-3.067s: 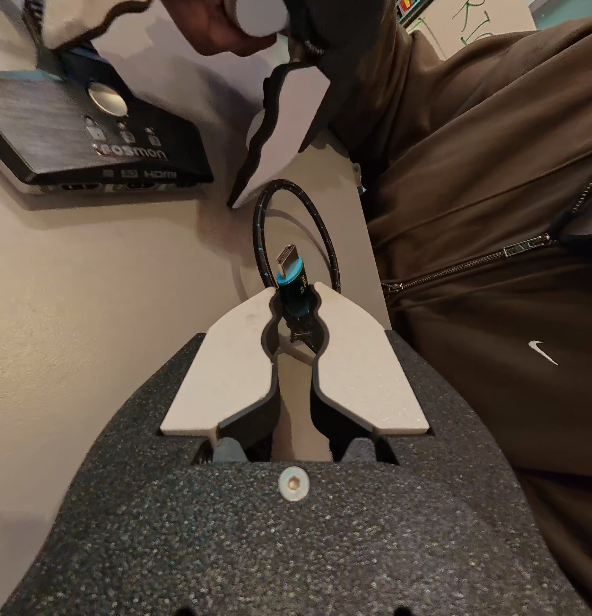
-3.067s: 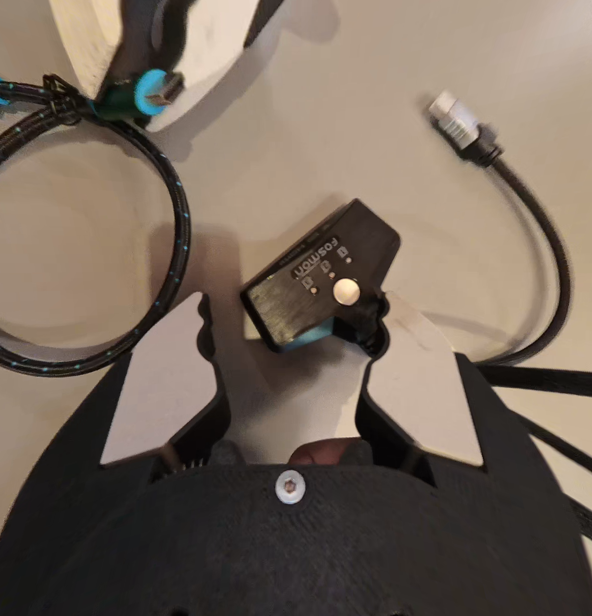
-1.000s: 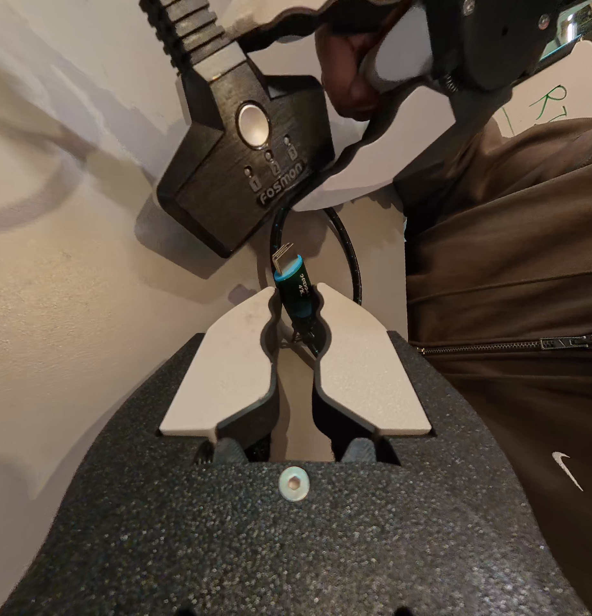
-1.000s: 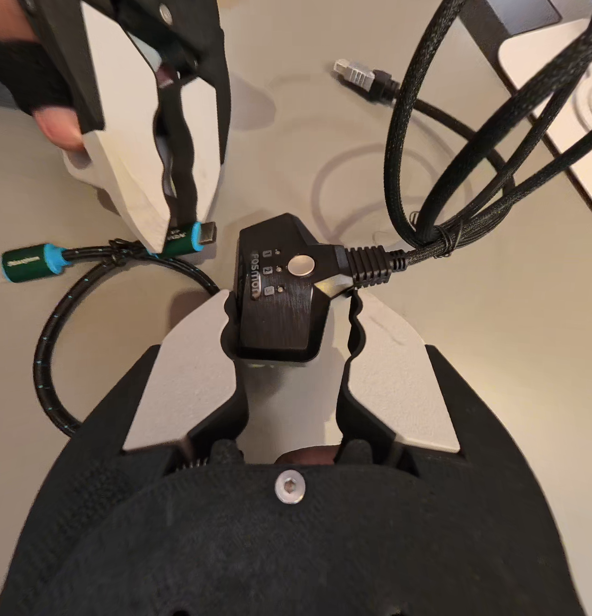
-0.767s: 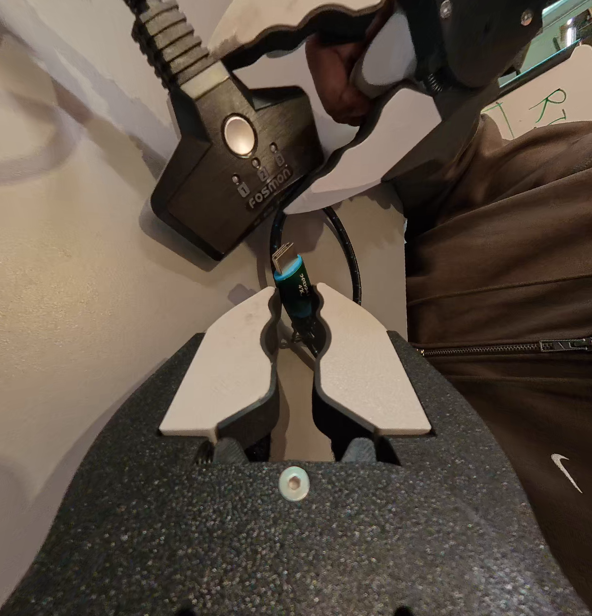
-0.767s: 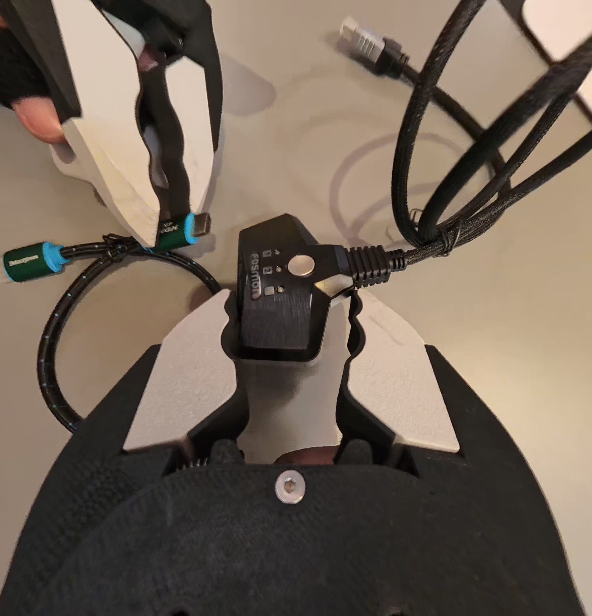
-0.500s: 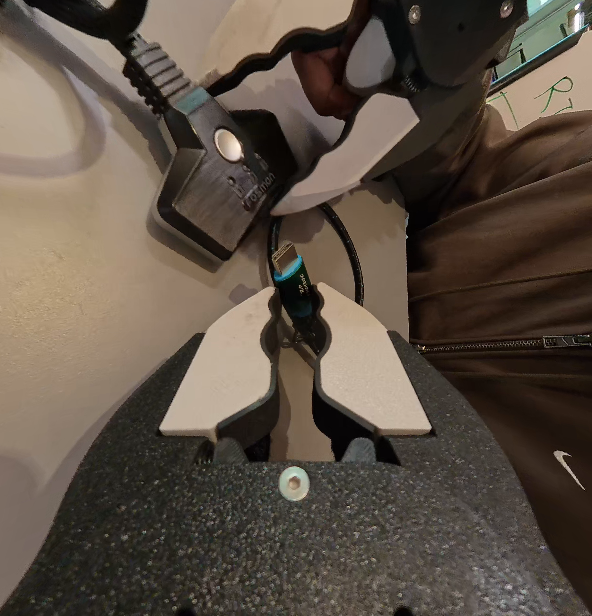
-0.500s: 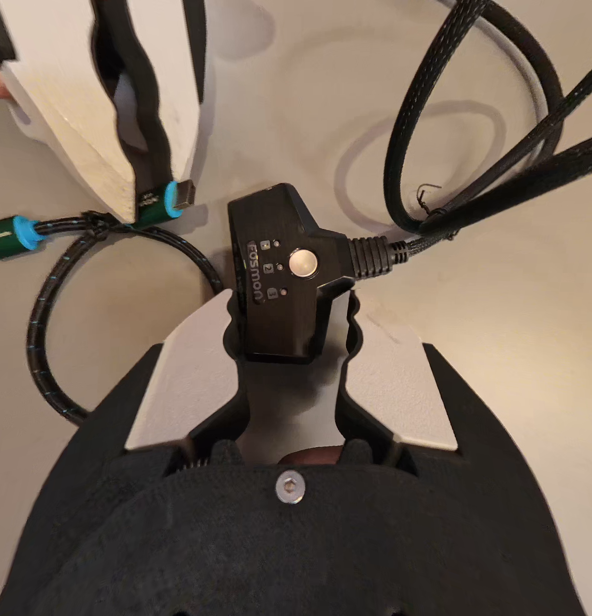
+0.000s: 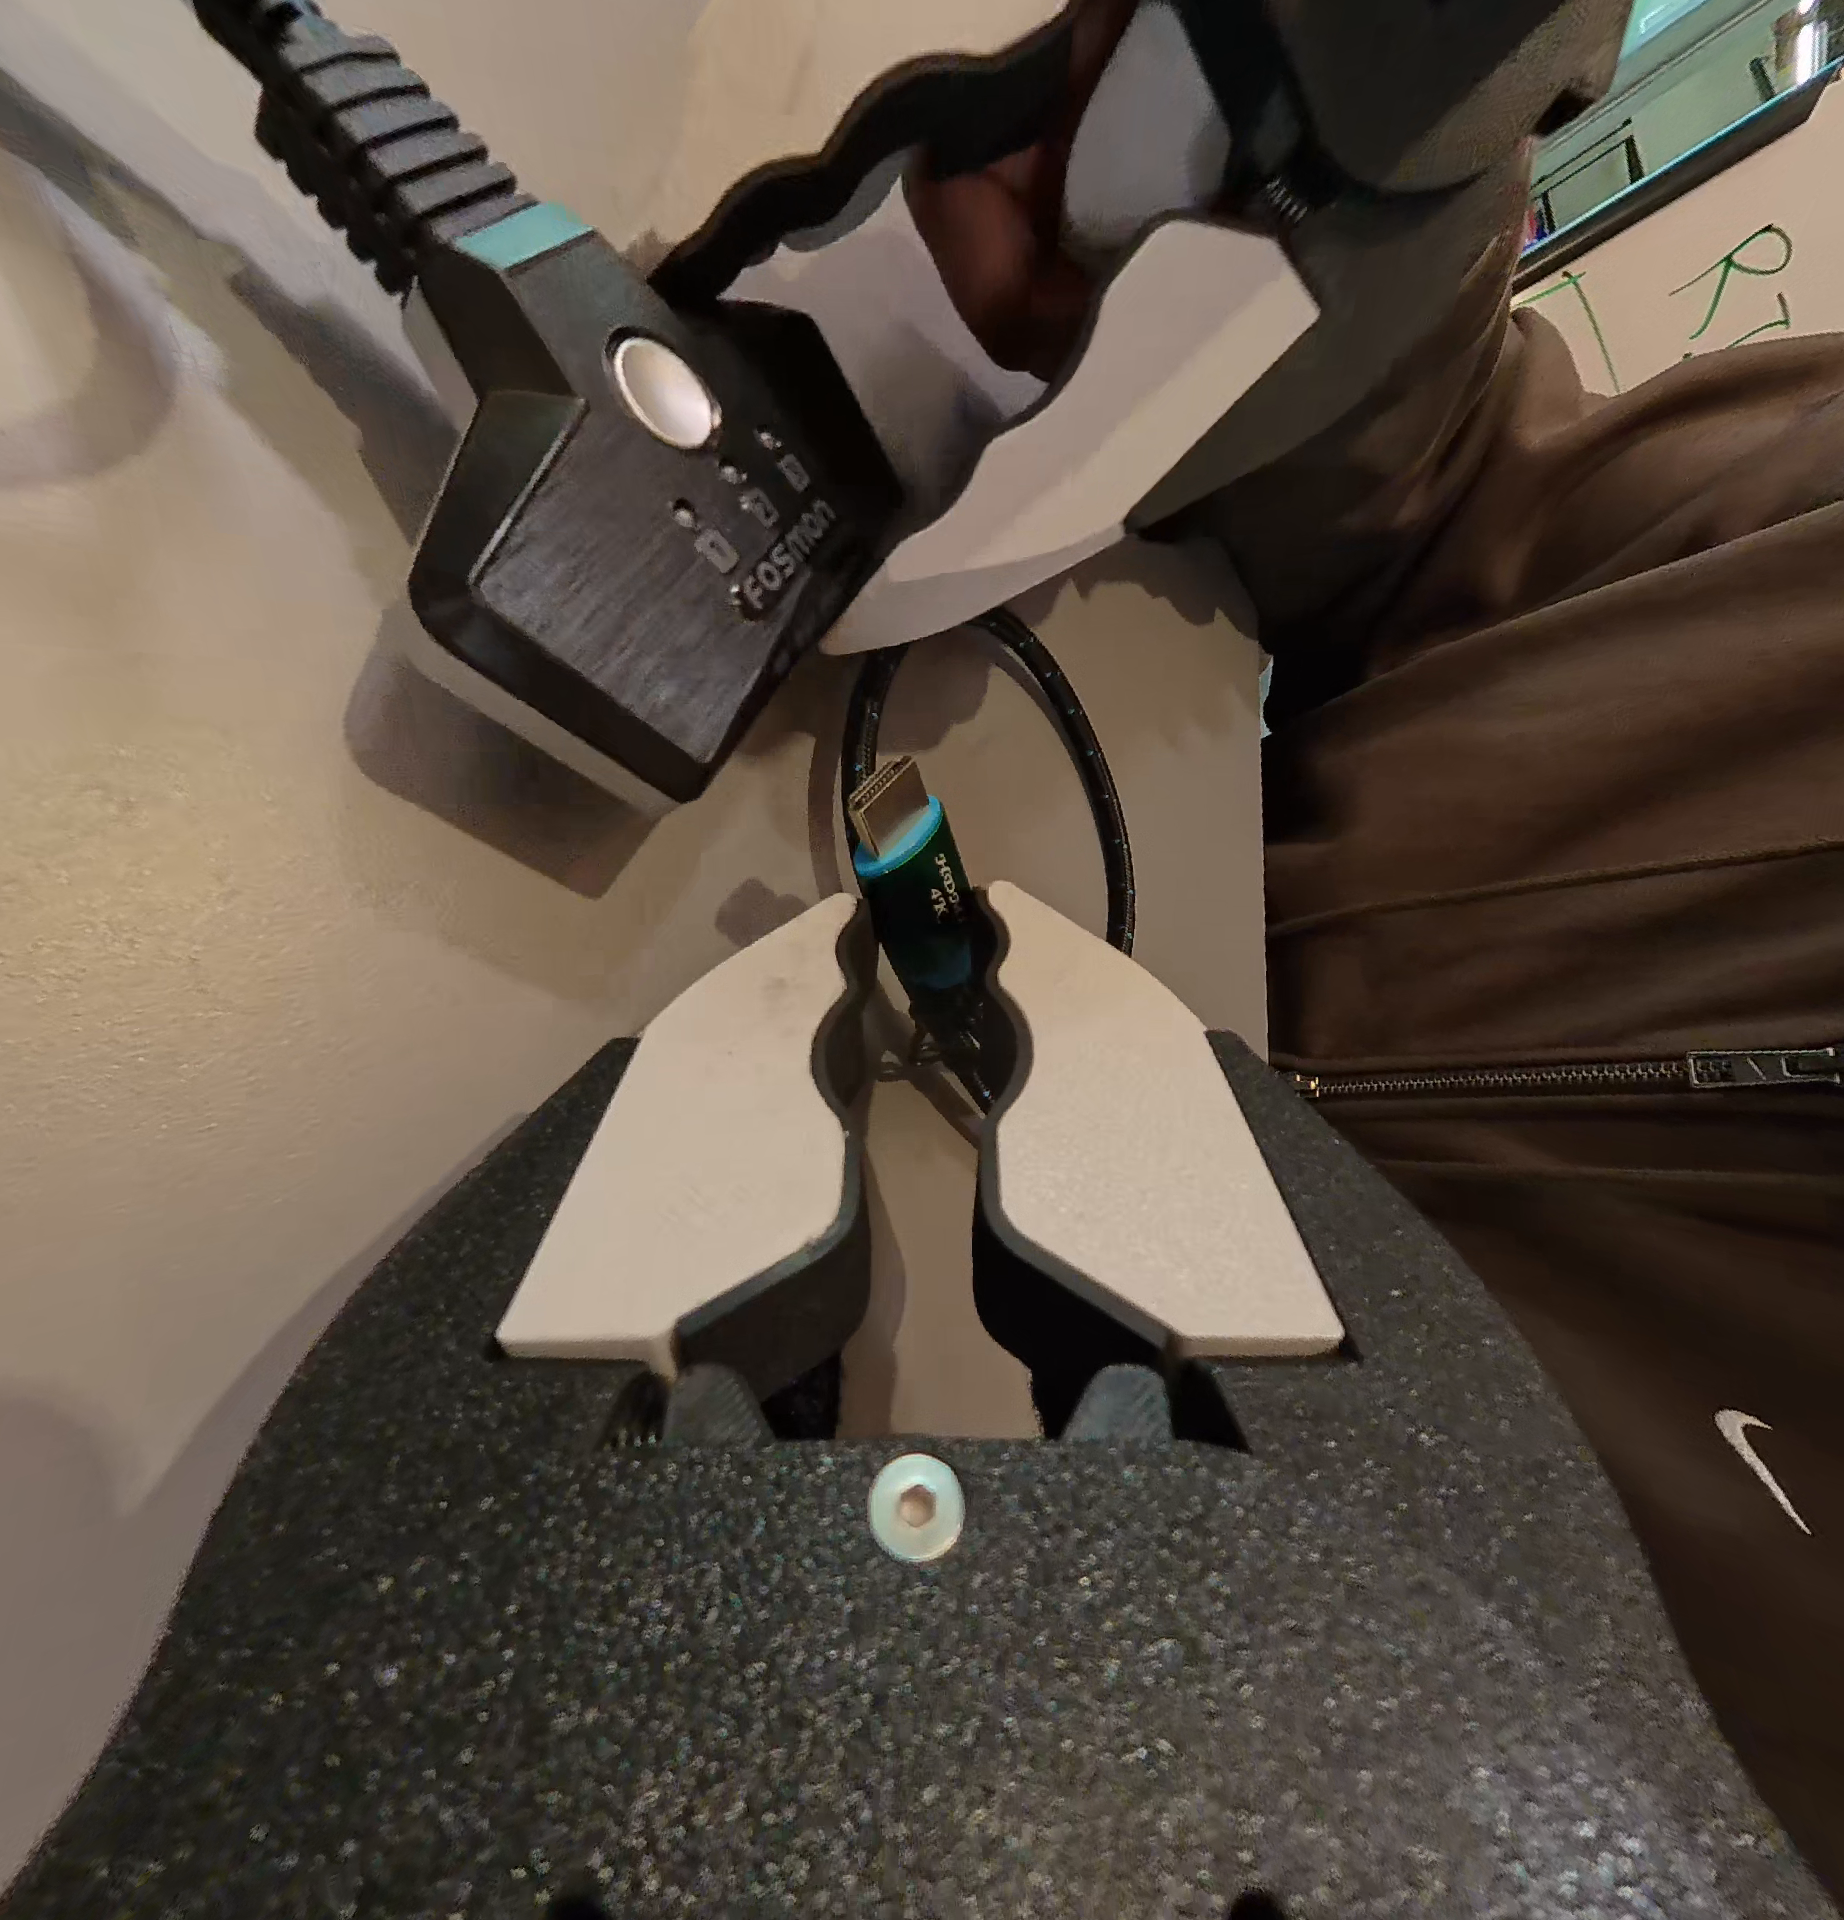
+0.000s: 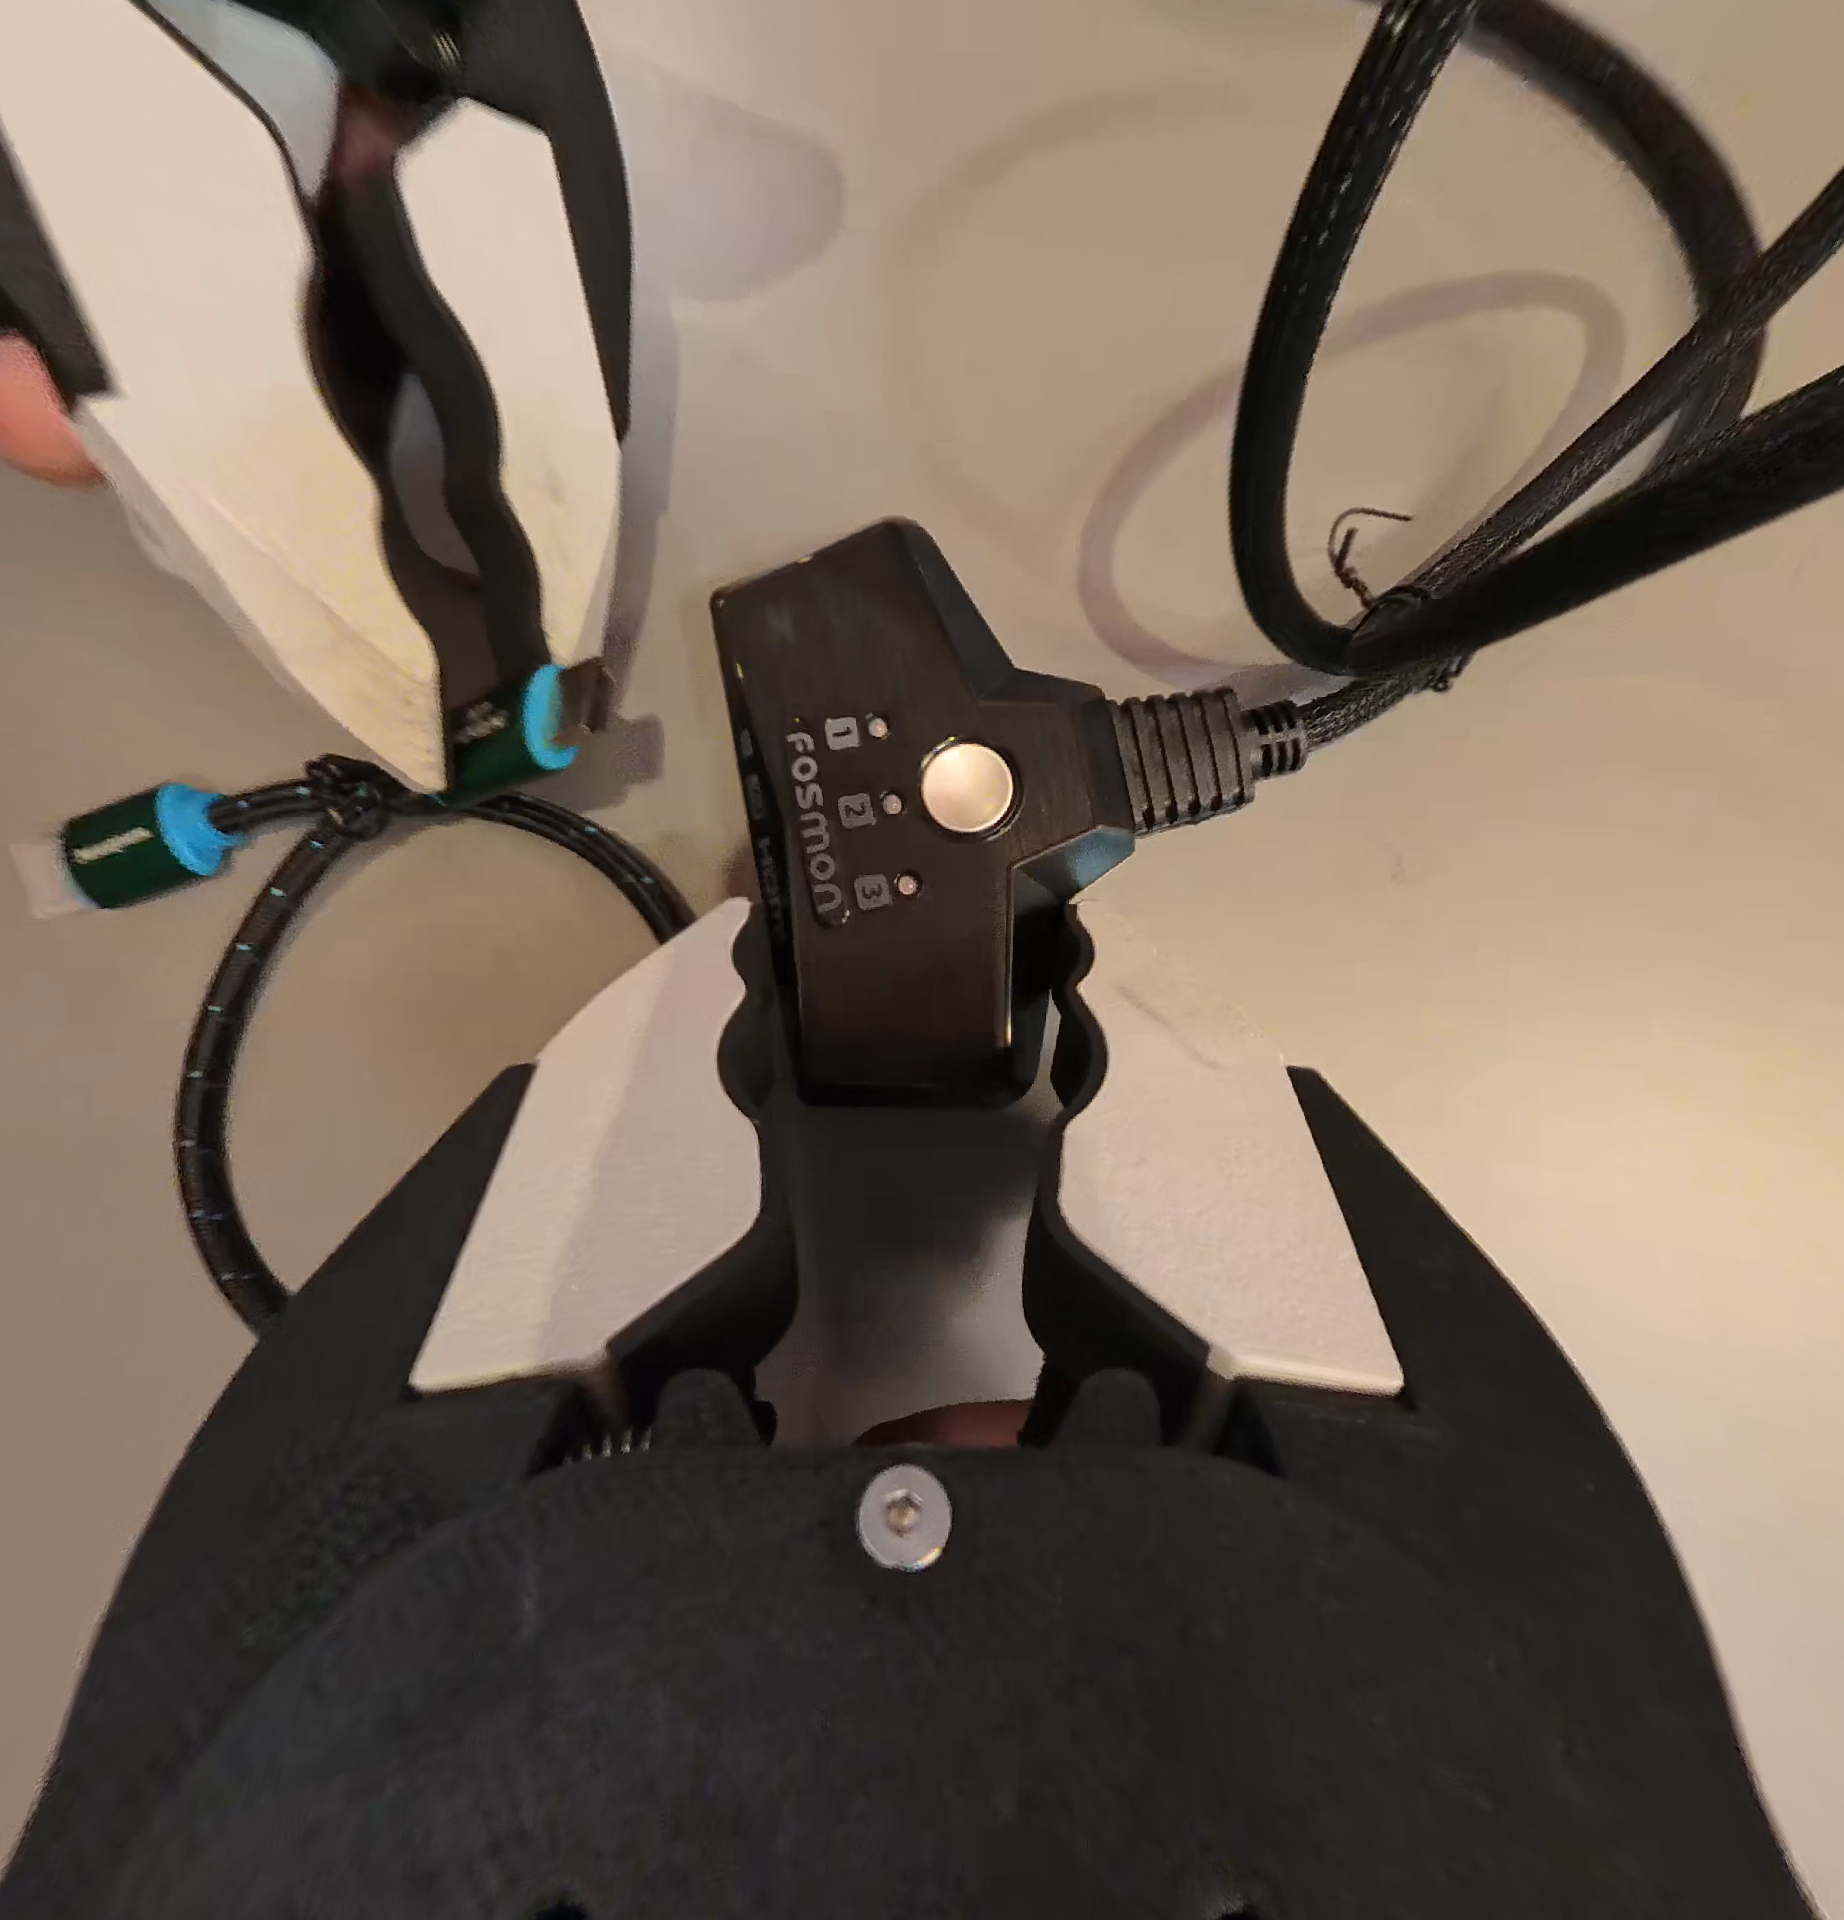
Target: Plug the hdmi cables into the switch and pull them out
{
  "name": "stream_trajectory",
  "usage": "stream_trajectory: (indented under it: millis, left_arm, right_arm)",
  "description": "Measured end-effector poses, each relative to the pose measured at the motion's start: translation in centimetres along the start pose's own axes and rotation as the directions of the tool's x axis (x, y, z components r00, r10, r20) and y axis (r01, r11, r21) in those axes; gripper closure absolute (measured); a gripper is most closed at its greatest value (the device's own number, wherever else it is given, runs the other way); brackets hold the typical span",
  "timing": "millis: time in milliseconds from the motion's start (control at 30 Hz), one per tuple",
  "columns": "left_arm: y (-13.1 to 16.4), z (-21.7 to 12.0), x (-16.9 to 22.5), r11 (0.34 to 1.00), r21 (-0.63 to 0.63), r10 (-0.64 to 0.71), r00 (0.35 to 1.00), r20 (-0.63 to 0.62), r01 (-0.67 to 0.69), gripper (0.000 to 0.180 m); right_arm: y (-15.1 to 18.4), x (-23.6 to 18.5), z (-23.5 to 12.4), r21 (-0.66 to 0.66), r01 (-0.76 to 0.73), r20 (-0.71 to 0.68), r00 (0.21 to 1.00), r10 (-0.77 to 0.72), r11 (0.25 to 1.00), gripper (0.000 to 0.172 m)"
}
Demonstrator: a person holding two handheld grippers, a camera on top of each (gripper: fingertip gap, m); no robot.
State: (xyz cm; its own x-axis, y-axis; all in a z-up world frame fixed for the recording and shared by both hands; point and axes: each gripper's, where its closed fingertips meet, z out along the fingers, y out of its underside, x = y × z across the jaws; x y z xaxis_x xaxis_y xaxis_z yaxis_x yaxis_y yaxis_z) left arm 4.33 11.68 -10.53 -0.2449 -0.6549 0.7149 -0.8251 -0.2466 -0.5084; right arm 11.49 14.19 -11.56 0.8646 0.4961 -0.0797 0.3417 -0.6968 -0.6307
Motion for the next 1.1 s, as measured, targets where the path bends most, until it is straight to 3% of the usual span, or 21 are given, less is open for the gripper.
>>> stream_trajectory:
  millis: [100,633,1100]
  left_arm:
    - [-0.2,0.0,-0.1,1.0,0.01,-0.007,1.0,0.005,0.007,0.164]
    - [-0.8,0.1,-1.0,1.0,0.018,0.011,0.988,0.152,-0.014,0.163]
    - [-0.8,-0.1,-1.3,1.0,0.022,0.001,0.99,0.144,-0.004,0.163]
  right_arm:
    - [-0.7,-0.4,-0.7,0.034,0.009,0.017,1.0,-0.009,0.999,0.12]
    - [-1.2,-0.6,-1.8,-0.028,0.152,-0.205,0.967,-0.155,0.988,0.12]
    - [-1.5,-0.7,-1.6,0.017,0.084,-0.164,0.983,-0.08,0.996,0.12]
